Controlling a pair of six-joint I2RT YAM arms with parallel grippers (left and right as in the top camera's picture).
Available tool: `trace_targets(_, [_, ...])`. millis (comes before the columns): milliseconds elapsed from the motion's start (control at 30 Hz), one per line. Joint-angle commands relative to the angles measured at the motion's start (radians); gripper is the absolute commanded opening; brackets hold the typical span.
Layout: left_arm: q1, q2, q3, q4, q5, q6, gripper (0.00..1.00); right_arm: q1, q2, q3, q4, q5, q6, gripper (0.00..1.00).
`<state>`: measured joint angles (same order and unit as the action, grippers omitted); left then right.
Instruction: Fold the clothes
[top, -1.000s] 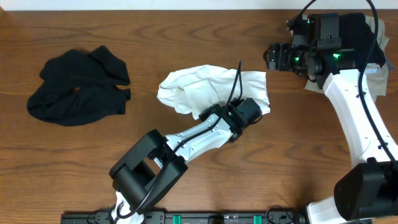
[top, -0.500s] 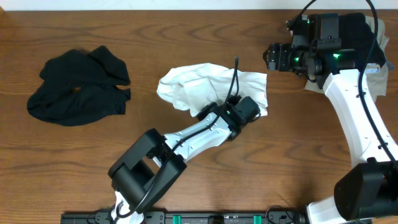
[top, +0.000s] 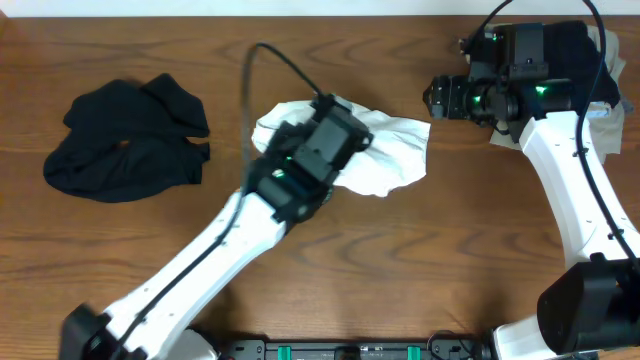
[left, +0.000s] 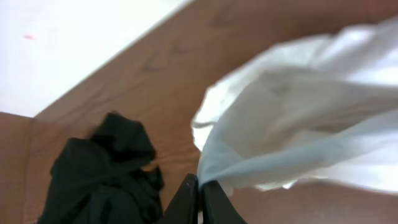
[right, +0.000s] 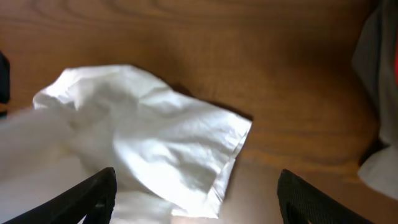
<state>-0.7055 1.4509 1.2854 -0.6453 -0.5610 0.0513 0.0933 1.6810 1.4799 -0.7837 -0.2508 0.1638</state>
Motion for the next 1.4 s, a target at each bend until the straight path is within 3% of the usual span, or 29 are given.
trace_targets(0, [0.049,-0.045,0.018,0.012,-0.024,-0.016,0.06,0.0,0.008,0.01,-0.029,-0.057,-0.015,0.8])
trace_targets(233, [0.154,-0.06,0.018,0.206,-0.024,0.051,0.06,0.017,0.008,0.003,-0.108,-0.109,-0.029,0.8])
trace_targets(533, [0.202,-0.061,0.023,0.808,-0.013,0.172,0.06,0.118,0.008,0.003,-0.118,-0.128,-0.122,0.81])
trace_targets(767, [0.196,-0.061,0.023,1.094,0.029,0.257,0.06,0.183,0.008,0.003,-0.087,-0.148,-0.137,0.82])
trace_targets(1100, [0.196,-0.061,0.023,1.419,0.029,0.357,0.06,0.267,0.008,0.003,0.013,-0.255,-0.124,0.8])
trace_targets(1367, [0.196,-0.061,0.041,1.444,0.029,0.386,0.06,0.414,0.015,0.003,0.204,-0.12,0.03,0.76])
